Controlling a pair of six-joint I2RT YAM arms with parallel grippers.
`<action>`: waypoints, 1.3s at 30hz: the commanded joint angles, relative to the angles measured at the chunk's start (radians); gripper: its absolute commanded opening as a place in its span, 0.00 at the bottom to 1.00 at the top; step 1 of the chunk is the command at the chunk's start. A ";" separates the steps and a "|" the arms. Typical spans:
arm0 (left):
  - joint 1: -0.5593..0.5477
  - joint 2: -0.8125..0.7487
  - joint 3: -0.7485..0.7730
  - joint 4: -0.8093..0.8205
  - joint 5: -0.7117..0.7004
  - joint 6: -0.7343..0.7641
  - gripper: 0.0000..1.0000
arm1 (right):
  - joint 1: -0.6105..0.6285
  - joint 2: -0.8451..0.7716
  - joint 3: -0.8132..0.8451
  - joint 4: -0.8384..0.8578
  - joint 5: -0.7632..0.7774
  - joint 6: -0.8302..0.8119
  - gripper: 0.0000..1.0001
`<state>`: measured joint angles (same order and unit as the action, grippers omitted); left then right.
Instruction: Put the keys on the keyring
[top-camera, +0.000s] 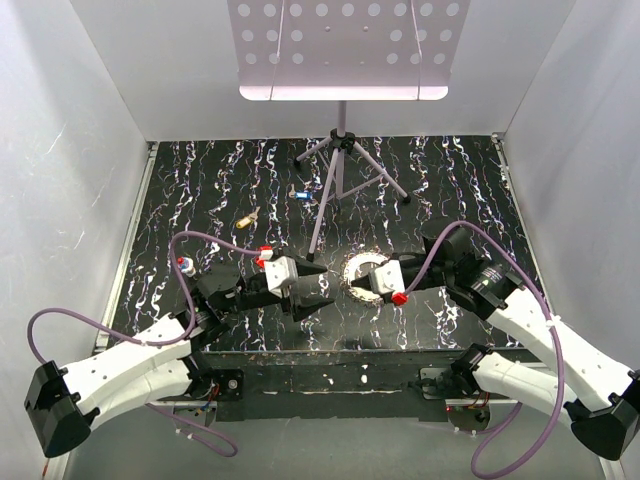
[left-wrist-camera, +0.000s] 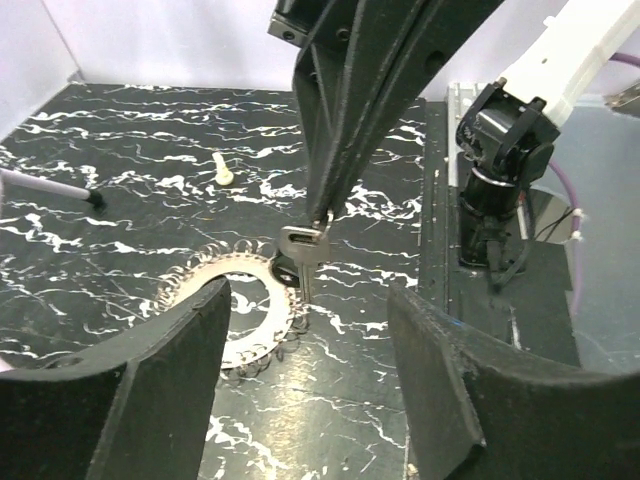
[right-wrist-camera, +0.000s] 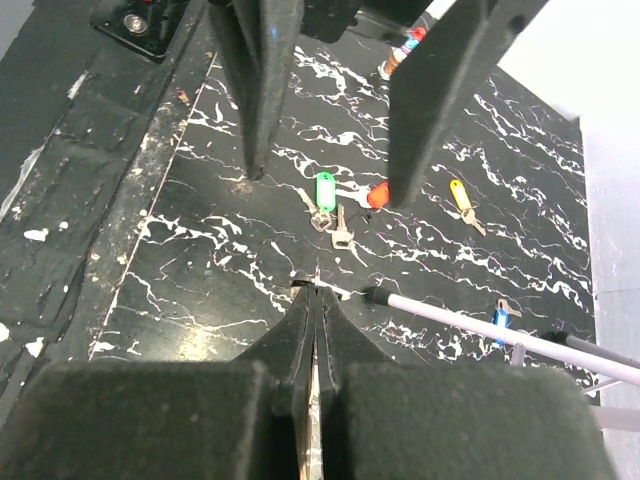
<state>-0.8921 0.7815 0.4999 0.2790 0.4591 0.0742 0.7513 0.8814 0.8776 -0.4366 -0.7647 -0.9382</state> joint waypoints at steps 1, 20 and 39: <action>0.001 0.018 0.003 0.075 0.050 -0.034 0.57 | 0.005 -0.012 -0.014 0.165 0.018 0.102 0.01; 0.001 0.071 0.006 0.157 0.003 -0.033 0.28 | 0.006 0.028 -0.023 0.234 -0.035 0.219 0.01; 0.002 0.085 0.005 0.154 0.007 -0.030 0.13 | 0.011 0.054 -0.009 0.246 -0.054 0.269 0.01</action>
<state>-0.8921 0.8795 0.4999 0.4267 0.4683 0.0353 0.7559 0.9360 0.8547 -0.2287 -0.7940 -0.6861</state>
